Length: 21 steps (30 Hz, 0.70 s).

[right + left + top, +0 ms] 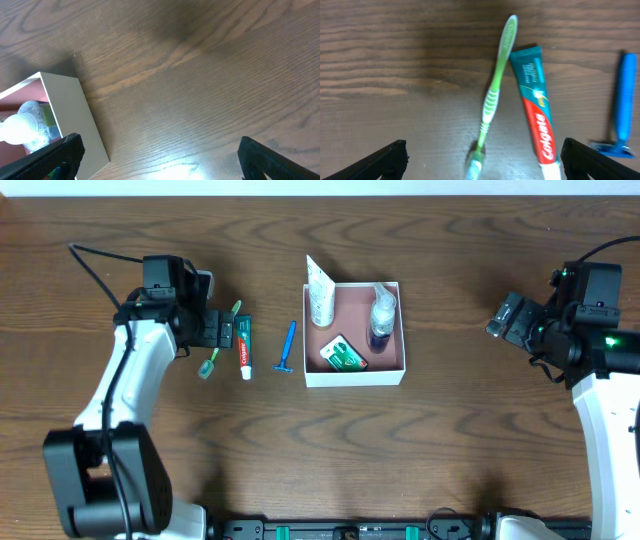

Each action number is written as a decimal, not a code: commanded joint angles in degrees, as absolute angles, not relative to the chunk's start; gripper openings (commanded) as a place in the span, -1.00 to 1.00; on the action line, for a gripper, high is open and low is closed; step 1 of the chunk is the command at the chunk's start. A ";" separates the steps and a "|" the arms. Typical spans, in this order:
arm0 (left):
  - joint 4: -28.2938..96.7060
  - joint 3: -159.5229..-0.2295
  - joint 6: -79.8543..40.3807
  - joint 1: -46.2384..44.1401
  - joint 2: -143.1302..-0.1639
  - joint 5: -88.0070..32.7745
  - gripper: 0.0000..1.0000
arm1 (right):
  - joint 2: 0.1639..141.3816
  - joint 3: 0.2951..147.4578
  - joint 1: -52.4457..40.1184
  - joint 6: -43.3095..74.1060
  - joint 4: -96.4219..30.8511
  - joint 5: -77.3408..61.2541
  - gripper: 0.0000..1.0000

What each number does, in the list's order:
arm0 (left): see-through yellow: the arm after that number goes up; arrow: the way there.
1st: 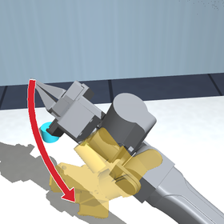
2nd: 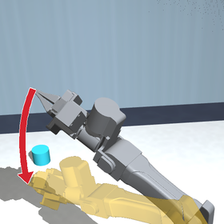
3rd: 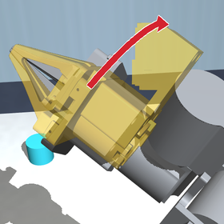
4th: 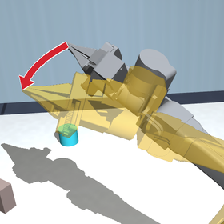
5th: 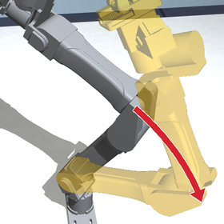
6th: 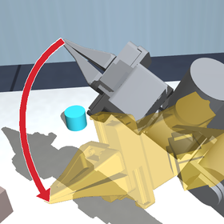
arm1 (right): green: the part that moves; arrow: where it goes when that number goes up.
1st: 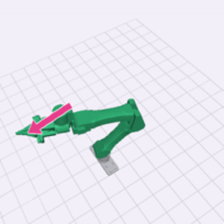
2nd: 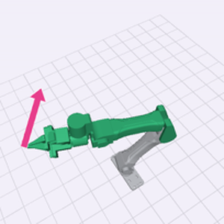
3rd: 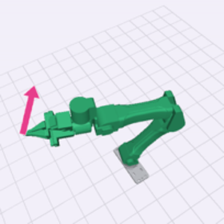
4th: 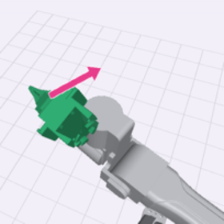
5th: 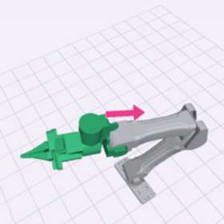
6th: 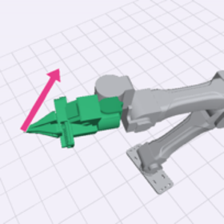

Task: Pack container
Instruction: 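Grasp the green toothbrush with the left gripper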

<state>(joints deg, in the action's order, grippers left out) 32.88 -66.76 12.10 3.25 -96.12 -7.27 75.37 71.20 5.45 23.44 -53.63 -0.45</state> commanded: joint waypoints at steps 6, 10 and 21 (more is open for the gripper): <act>30.02 -67.88 19.33 3.68 -105.06 -6.17 0.67 | 75.37 71.88 5.85 23.09 -53.65 -0.45 0.98; 27.64 -67.88 19.51 3.66 -107.22 -6.20 0.40 | 75.37 71.88 5.85 23.09 -53.65 -0.45 0.99; 25.39 -67.83 21.02 3.18 -109.62 -6.44 0.22 | 75.37 71.88 5.85 23.09 -53.65 -0.45 0.98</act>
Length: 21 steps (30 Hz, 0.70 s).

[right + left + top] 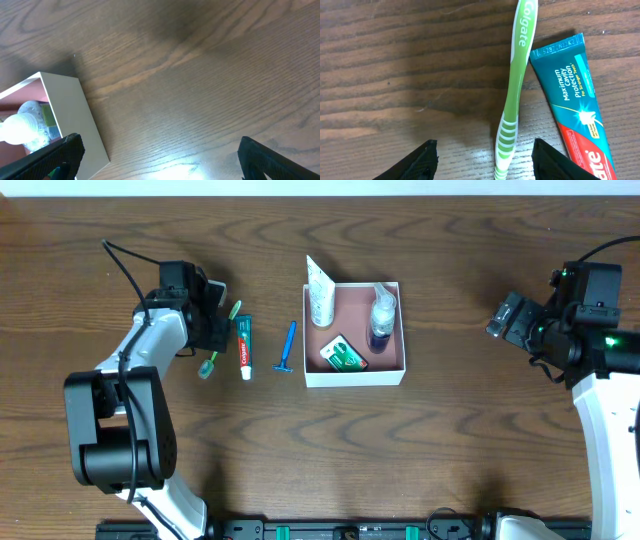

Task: Pack container
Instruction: 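Grasp the green toothbrush with the left gripper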

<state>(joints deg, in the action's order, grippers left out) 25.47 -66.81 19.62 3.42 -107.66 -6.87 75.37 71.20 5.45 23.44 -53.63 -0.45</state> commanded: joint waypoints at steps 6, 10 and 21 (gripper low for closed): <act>24.71 -67.83 20.97 3.03 -111.57 -6.46 0.22 | 75.37 71.88 5.85 23.09 -53.65 -0.45 0.99; 24.23 -67.83 20.99 3.03 -111.57 -6.44 0.08 | 75.37 71.88 5.85 23.09 -53.65 -0.45 0.99; 25.89 -67.85 20.88 3.03 -111.42 -6.44 -0.86 | 75.37 71.88 5.85 23.09 -53.65 -0.45 0.98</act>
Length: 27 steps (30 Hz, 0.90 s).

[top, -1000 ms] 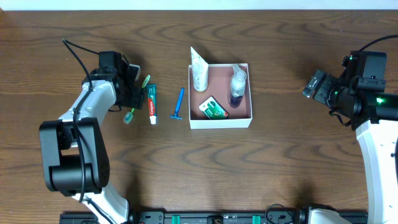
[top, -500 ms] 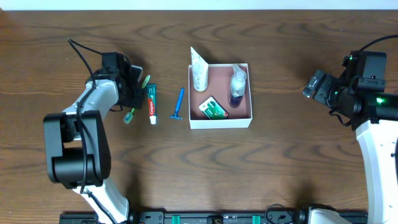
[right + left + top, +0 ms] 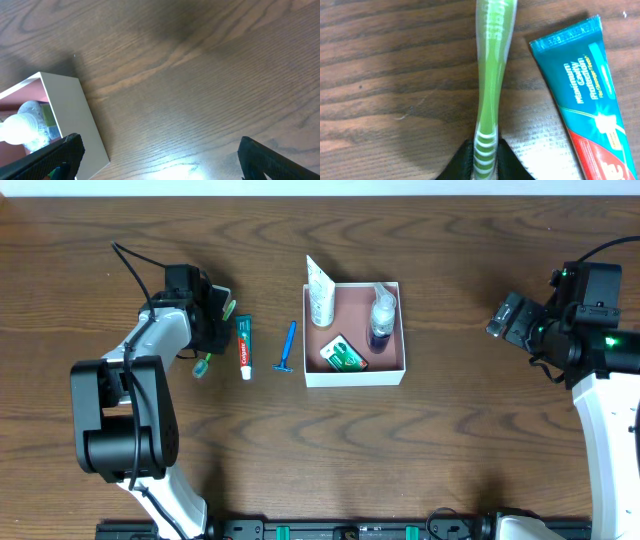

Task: Pack container
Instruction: 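Grasp the green toothbrush with the left gripper, then carry the toothbrush into the box and release it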

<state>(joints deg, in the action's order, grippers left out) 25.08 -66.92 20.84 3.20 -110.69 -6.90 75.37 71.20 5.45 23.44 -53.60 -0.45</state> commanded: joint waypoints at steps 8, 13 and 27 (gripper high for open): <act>29.76 -68.29 19.14 3.03 -103.94 -3.60 -0.88 | 75.37 71.88 5.82 23.09 -53.65 -0.45 0.99; 35.83 -69.38 18.15 1.74 -93.65 -4.29 -0.88 | 75.37 71.88 5.85 23.09 -53.65 -0.45 0.98; 50.06 -69.34 37.78 -24.40 -73.82 -5.91 -0.88 | 75.37 71.88 5.82 23.09 -53.63 -0.43 0.99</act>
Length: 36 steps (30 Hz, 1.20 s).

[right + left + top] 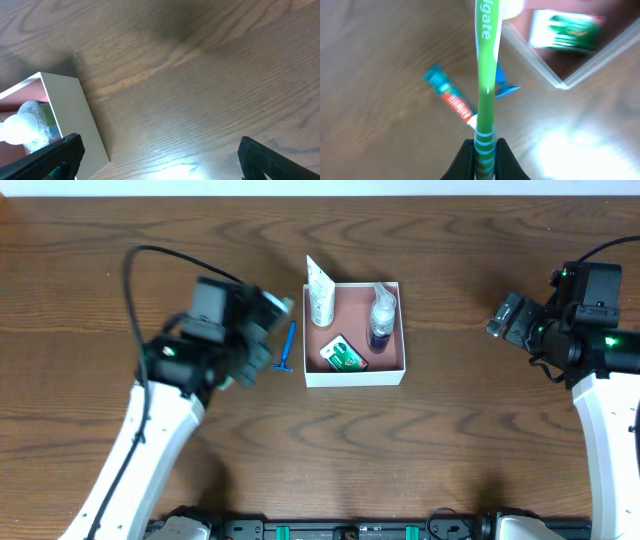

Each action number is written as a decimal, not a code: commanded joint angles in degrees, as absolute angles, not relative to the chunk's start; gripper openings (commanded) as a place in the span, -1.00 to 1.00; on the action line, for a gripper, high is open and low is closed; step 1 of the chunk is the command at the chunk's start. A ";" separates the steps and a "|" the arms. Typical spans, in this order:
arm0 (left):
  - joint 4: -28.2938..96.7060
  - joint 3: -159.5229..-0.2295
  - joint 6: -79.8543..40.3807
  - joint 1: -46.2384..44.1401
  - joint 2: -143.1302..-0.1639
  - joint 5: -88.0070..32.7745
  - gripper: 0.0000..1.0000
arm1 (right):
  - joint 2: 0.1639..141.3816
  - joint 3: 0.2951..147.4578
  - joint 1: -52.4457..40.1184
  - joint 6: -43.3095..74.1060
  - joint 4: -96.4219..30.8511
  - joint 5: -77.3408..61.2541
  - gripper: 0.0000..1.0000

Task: Pack container
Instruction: 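Carry the toothbrush into the box and release it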

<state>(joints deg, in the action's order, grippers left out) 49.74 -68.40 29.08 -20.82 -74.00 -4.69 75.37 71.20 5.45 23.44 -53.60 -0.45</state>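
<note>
My left gripper (484, 146) is shut on the green toothbrush (485, 75) and holds it in the air, left of the white box (355, 377). Below it on the table lie the toothpaste tube (453, 98) and the blue razor (287, 346). The left arm is motion-blurred in the overhead view and covers the toothpaste there. In the box are a green pack (345, 355) and a clear bottle (380, 316); a white tube (320, 293) leans at its left wall. My right gripper (160, 155) stands open over bare table, right of the box.
Dark wooden table (480, 440) all round. The box's white side wall (75, 115) shows at the left of the right wrist view. The right arm's base (610, 410) stands at the right edge.
My left gripper, shut on the toothbrush at table level, now holds it lifted and further right, nearer the box. The right arm has not moved.
My left gripper hung open above the toothbrush and toothpaste. It then stood lower with its fingers either side of the handle, then shut on it. Now the toothbrush is off the table, beside the box. The right gripper stayed open throughout.
</note>
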 commanded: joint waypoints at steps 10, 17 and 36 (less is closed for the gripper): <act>40.12 -69.34 52.10 -32.12 -83.00 -9.93 -0.88 | 75.37 71.88 5.85 23.09 -53.63 -0.43 0.98; 32.01 -69.34 52.53 -32.47 -91.66 -10.57 -0.88 | 75.37 71.88 5.82 23.09 -53.63 -0.43 0.98; 24.10 -69.34 52.90 -36.18 -99.35 -13.67 -0.67 | 75.37 71.88 5.82 23.09 -53.63 -0.43 0.98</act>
<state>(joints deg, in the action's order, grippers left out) 24.12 -68.40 52.75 -36.29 -98.96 -12.93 75.37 71.20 5.45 23.44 -53.56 -0.45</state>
